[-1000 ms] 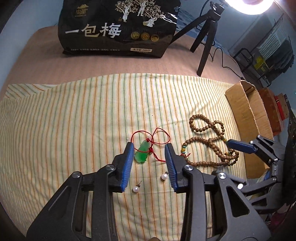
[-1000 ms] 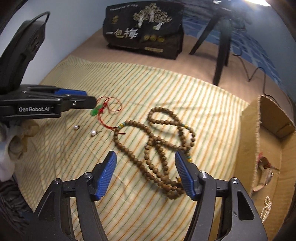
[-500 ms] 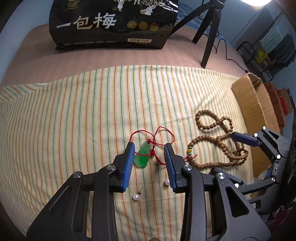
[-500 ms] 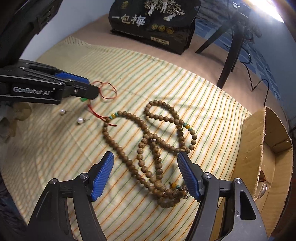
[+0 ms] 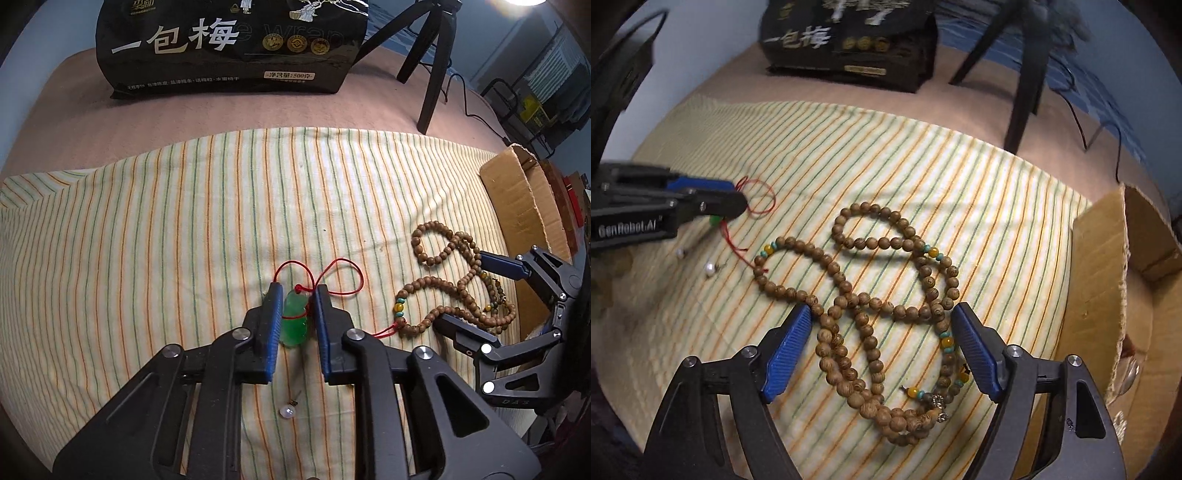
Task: Organize jewelry
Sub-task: 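Close the left tool on the green jade pendant while the right tool grasps the wooden mala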
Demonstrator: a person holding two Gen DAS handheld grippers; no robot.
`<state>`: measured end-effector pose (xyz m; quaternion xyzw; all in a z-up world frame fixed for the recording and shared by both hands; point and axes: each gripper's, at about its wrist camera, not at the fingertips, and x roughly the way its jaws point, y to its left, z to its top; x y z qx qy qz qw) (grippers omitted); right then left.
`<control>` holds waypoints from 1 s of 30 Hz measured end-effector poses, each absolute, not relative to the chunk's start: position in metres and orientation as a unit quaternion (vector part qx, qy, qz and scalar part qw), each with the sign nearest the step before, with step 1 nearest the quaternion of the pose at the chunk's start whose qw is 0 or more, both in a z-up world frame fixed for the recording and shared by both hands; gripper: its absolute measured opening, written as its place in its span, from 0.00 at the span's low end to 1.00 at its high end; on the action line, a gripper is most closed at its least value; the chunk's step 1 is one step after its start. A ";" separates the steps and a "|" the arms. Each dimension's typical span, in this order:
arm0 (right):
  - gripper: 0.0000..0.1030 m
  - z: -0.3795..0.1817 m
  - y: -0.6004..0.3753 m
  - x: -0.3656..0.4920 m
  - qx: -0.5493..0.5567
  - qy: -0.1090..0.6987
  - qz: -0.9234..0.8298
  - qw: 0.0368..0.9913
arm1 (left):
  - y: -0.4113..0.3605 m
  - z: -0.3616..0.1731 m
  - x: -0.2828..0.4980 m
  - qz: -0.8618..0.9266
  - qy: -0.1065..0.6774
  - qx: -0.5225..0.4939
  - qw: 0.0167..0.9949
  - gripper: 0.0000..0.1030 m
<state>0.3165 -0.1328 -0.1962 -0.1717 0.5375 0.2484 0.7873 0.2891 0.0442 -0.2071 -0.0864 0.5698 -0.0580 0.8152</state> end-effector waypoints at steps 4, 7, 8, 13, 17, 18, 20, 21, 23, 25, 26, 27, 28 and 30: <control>0.80 -0.200 -0.130 0.319 -0.170 0.539 0.243 0.788 | 0.047 -0.208 0.290 -0.054 0.569 -0.088 0.816 0.10; 0.80 -0.202 -0.127 0.323 -0.168 0.540 0.244 0.787 | 0.050 -0.208 0.289 -0.053 0.568 -0.091 0.816 0.08; 0.80 -0.202 -0.127 0.323 -0.167 0.541 0.245 0.787 | 0.052 -0.208 0.289 -0.053 0.568 -0.092 0.816 0.08; 0.60 -0.199 -0.129 0.321 -0.158 0.540 0.259 0.785 | 0.051 -0.208 0.288 -0.050 0.567 -0.087 0.817 0.08; 0.15 -0.191 -0.133 0.312 -0.134 0.544 0.275 0.781 | 0.051 -0.206 0.287 -0.047 0.566 -0.088 0.818 0.07; 0.13 -0.191 -0.133 0.311 -0.133 0.544 0.277 0.781 | 0.051 -0.206 0.287 -0.047 0.565 -0.088 0.819 0.07; 0.11 -0.191 -0.131 0.309 -0.138 0.542 0.278 0.781 | 0.049 -0.205 0.286 -0.047 0.564 -0.087 0.820 0.07; 0.10 -0.190 -0.130 0.308 -0.142 0.540 0.278 0.782 | 0.049 -0.204 0.285 -0.047 0.564 -0.086 0.820 0.07; 0.10 -0.189 -0.130 0.306 -0.142 0.538 0.278 0.783 | 0.049 -0.202 0.284 -0.046 0.562 -0.085 0.822 0.07; 0.10 -0.186 -0.131 0.303 -0.141 0.536 0.278 0.785 | 0.050 -0.198 0.283 -0.045 0.559 -0.087 0.823 0.07; 0.10 -0.184 -0.133 0.301 -0.141 0.534 0.278 0.786 | 0.051 -0.197 0.282 -0.045 0.558 -0.089 0.824 0.07; 0.10 -0.182 -0.133 0.300 -0.140 0.532 0.278 0.787 | 0.051 -0.195 0.281 -0.044 0.556 -0.090 0.825 0.07; 0.10 -0.180 -0.134 0.298 -0.140 0.530 0.277 0.789 | 0.052 -0.192 0.280 -0.044 0.553 -0.093 0.827 0.07; 0.10 -0.173 -0.135 0.296 -0.139 0.523 0.277 0.794 | 0.053 -0.187 0.278 -0.045 0.548 -0.096 0.830 0.07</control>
